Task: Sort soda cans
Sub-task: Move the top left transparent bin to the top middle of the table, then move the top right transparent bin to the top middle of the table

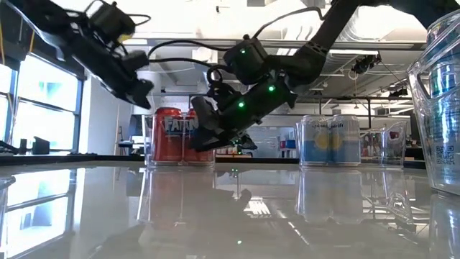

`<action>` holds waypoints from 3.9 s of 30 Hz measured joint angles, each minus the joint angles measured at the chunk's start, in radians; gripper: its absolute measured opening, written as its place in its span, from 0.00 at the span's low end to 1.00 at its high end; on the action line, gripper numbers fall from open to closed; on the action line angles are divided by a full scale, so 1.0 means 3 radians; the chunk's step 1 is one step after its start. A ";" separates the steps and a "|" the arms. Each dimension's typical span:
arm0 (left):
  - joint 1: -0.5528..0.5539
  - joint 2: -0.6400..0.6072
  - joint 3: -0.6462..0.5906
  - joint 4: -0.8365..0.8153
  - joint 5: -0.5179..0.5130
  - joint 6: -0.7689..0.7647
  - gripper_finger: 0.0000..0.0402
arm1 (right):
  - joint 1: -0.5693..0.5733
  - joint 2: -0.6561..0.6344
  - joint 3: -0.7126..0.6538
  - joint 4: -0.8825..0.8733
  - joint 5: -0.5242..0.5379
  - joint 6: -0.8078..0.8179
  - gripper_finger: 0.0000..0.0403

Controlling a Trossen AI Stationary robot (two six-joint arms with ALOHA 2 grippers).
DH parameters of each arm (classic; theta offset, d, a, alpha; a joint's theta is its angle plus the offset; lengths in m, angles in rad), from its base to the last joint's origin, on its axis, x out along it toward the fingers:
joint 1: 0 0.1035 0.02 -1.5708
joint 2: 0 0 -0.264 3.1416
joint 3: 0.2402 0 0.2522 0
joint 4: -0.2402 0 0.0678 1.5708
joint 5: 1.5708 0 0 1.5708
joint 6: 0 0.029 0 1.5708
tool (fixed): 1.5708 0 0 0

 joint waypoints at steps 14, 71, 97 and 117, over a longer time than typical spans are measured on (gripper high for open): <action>-0.0931 -0.0409 -0.0003 -0.0734 -0.0033 -0.0832 0.00 | 0.0044 0.0029 0.0130 -0.0071 0.0067 -0.0126 0.31; -0.2282 0.0298 -0.0006 -0.0638 -0.0933 -0.1700 0.00 | -0.1224 -0.2954 -0.1324 -0.4682 0.0725 -0.0878 0.72; -0.2282 0.0298 -0.0006 -0.0577 -0.0933 -0.1698 0.00 | -0.1194 -0.2459 -0.1043 -0.4023 -0.0604 -0.0403 0.04; -0.2282 0.0298 -0.0006 -0.0580 -0.0933 -0.1698 0.00 | -0.0754 -0.1513 -0.0114 -0.4140 -0.0513 0.0028 0.02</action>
